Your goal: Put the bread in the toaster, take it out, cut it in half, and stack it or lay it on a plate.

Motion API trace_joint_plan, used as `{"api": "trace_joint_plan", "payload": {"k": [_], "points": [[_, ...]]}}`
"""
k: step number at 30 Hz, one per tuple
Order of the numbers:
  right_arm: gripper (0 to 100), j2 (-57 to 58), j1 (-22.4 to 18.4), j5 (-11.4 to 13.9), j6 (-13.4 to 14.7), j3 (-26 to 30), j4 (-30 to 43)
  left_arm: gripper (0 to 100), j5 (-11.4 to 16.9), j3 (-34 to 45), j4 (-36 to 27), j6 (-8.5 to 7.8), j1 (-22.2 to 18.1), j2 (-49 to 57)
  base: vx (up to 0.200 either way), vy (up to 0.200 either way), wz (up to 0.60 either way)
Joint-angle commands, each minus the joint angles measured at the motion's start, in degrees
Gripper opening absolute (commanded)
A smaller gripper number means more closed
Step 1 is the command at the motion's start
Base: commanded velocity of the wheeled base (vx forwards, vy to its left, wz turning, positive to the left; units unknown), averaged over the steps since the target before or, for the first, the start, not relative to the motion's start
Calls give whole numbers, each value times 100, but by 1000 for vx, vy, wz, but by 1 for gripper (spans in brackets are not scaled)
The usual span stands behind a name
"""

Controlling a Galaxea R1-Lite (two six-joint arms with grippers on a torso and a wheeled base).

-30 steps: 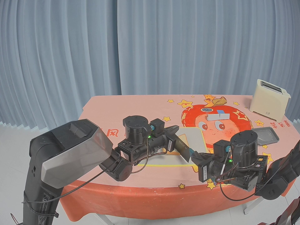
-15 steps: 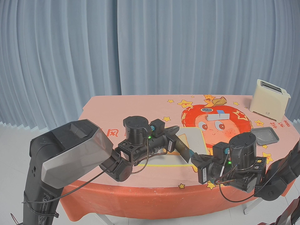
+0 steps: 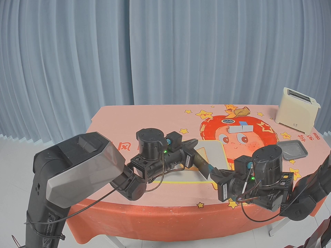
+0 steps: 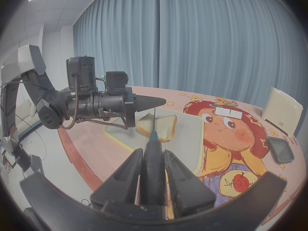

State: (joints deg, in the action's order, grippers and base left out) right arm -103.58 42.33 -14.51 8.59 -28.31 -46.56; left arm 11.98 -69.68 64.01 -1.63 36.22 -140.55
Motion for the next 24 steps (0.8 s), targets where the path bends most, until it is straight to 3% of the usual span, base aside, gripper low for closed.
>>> {"api": "trace_joint_plan", "payload": {"k": [1, 24], "points": [[0, 84, 4, 0, 2, -35, -38, 0, 6, -19, -29, 5, -1, -113, 0, 0, 0], [0, -4, 48, -8, 2, 36, -38, 0, -3, 60, 15, -4, 43, -34, 0, 0, 0]]}}
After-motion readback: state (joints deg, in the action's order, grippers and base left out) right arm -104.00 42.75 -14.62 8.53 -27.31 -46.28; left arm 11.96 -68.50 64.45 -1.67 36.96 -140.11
